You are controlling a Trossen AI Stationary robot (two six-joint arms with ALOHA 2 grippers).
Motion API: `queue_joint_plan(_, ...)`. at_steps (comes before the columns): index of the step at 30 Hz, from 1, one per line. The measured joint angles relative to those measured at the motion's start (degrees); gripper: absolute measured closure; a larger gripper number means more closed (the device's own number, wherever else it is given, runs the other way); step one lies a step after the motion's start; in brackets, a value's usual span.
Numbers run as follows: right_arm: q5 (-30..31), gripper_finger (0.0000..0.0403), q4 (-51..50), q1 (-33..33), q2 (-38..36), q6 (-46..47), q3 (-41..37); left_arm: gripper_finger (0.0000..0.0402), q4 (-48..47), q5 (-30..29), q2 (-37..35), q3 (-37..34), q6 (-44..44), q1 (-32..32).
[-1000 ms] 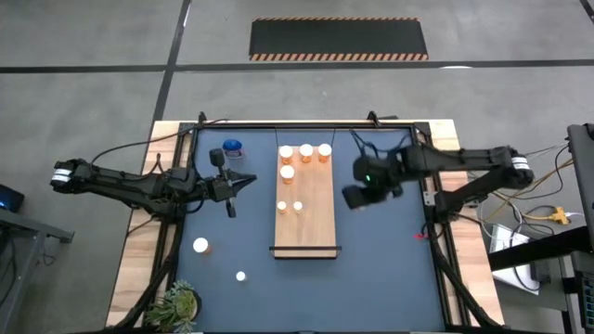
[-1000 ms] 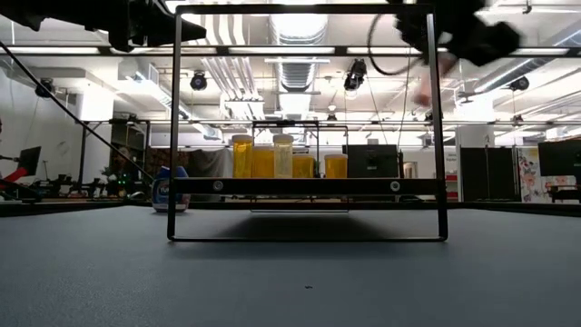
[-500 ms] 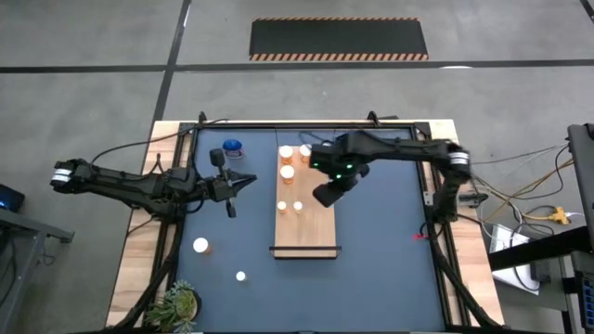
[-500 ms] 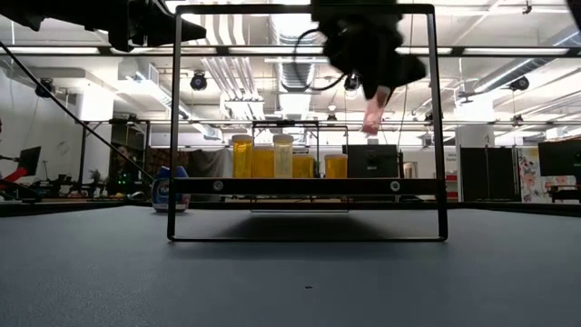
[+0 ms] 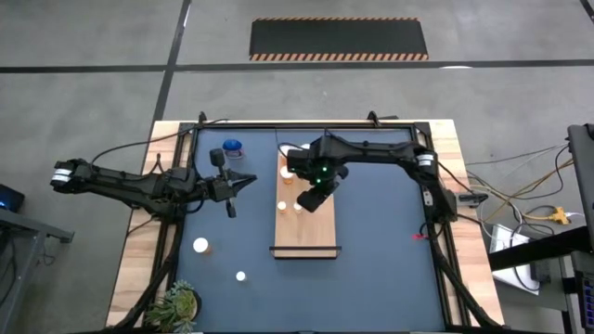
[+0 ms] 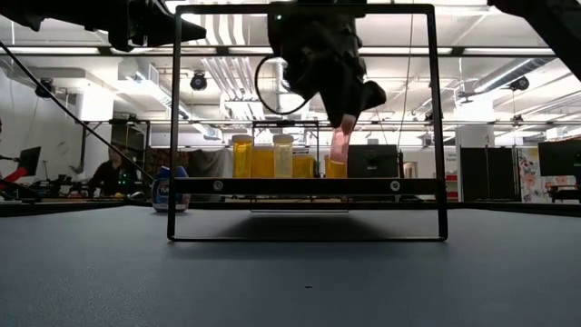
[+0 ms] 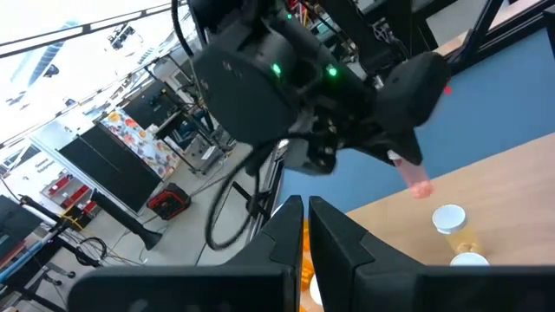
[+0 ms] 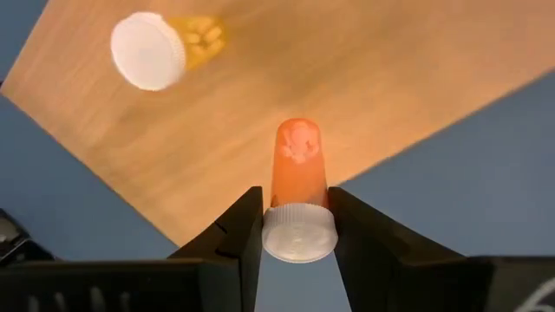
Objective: Pick and place medicine bottles onto shelf by color
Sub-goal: Put the small pink pill bottle on the shelf
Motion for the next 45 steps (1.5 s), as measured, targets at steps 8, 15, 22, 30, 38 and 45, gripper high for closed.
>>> queue_joint_plan(8, -3.1, 0.0294, -0.9, 0.0, 1.8, -0.3, 0.0, 0.0398, 0.0, 0.0, 0.0, 0.0, 0.0, 0.0)
queue_joint_plan(15, -3.1, 0.0294, 0.6, 0.0, 1.9, -0.2, -0.6, 0.0398, 0.0, 0.0, 0.0, 0.0, 0.0, 0.0)
queue_joint_plan(22, -3.1, 0.0293, 2.3, 0.0, 1.9, -0.1, -2.7, 0.0398, 0.0, 0.0, 0.0, 0.0, 0.0, 0.0)
queue_joint_plan(30, -2.8, 0.0258, 2.6, 0.0, 1.9, -1.4, -3.6, 0.0398, 0.0, 0.0, 0.0, 0.0, 0.0, 0.0)
queue_joint_plan(38, -2.8, 0.0204, 2.4, 0.0, 1.9, -1.6, -3.6, 0.0398, 0.0, 0.0, 0.0, 0.0, 0.0, 0.0)
queue_joint_plan(45, -2.8, 0.0193, 1.8, 0.0, -0.2, -1.6, -3.6, 0.0398, 0.0, 0.0, 0.0, 0.0, 0.0, 0.0)
